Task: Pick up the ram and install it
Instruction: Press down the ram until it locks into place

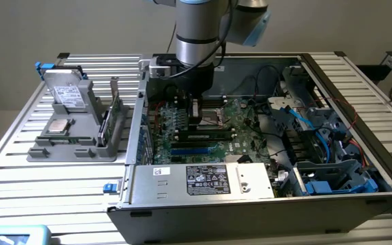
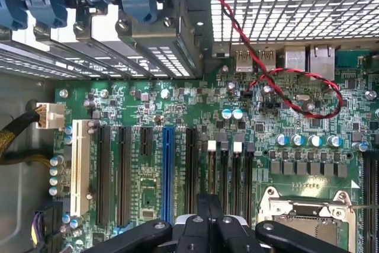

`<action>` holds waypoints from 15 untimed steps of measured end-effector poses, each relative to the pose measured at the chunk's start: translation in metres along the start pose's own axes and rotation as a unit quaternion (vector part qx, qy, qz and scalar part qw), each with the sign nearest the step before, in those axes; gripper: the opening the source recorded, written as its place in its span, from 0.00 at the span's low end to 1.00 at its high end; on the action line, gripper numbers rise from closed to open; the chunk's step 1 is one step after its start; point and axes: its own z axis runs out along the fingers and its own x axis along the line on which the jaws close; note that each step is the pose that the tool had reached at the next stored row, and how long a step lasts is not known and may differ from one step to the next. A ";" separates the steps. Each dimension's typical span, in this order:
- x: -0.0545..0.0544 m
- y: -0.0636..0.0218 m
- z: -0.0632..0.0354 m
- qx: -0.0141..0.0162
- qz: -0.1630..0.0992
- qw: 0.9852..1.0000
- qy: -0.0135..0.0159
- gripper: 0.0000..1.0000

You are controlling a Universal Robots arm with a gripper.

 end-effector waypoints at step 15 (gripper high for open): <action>-0.003 0.0032 0.0065 0.008 0.007 1.000 0.000 0.11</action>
